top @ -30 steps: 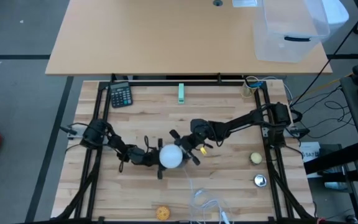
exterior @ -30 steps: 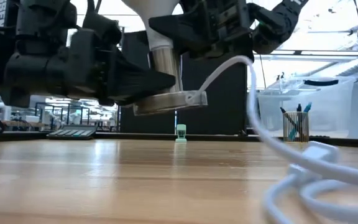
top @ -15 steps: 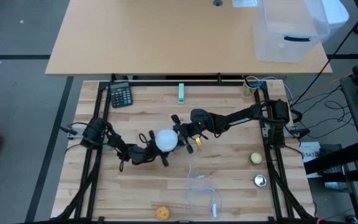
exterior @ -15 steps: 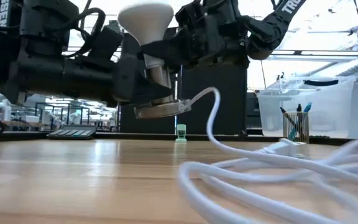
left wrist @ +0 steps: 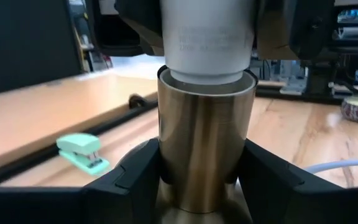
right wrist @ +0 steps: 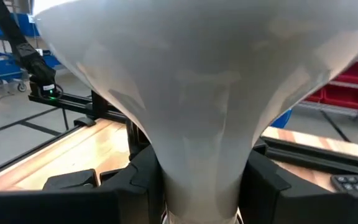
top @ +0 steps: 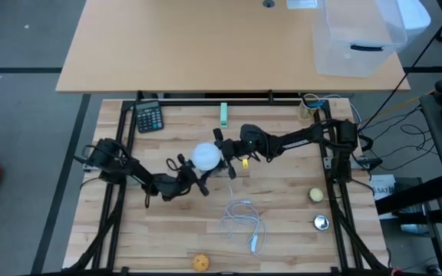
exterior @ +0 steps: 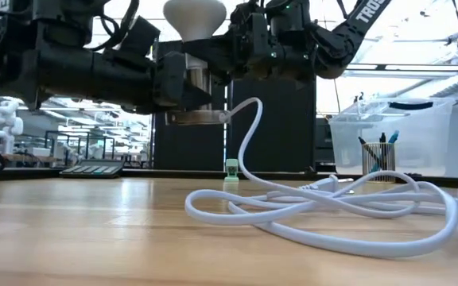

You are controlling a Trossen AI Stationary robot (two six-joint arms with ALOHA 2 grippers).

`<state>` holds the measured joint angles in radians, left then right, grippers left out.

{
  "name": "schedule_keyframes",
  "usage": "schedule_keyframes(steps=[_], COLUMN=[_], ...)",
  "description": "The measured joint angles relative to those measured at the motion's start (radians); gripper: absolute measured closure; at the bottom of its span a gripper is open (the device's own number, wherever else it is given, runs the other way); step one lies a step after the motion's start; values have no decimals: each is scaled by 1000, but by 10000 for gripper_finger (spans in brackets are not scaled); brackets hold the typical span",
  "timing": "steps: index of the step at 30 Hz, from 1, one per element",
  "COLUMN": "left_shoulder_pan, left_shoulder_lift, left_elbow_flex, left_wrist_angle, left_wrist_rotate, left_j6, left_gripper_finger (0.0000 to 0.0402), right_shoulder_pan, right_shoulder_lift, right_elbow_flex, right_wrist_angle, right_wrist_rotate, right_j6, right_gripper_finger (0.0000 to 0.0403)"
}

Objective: Screw lightbulb
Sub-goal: Remove the white lightbulb from the silver lamp

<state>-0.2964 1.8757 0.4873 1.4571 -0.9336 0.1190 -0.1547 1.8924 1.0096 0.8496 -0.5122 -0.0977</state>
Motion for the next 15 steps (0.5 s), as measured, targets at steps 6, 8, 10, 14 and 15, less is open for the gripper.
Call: schedule_keyframes(steps=[6,8,10,14,15], left_shoulder_pan=[29,30,21,-23,-37], left_shoulder_lift=[-92,-123,-149,-216,-235], left_elbow_flex=[1,1,1,-16,-22], left_wrist_angle=[-278,-344,-377,-378,-379], left_wrist_rotate=[93,123,130,69,45], left_j6=[-248,-297,-301,-255,-235], left_gripper_finger=[184,164,145,124,122], right_shoulder_pan=[0,2,5,16,16], right_shoulder_lift=[6,7,7,7,7], right_elbow_flex=[-5,-5,-5,-5,-5], right_wrist_angle=[12,5,-3,-6,-2], right_wrist_rotate=[9,9,9,51,58], right_j6=[26,38,42,39,37], right_gripper_finger=[270,270,270,270,270])
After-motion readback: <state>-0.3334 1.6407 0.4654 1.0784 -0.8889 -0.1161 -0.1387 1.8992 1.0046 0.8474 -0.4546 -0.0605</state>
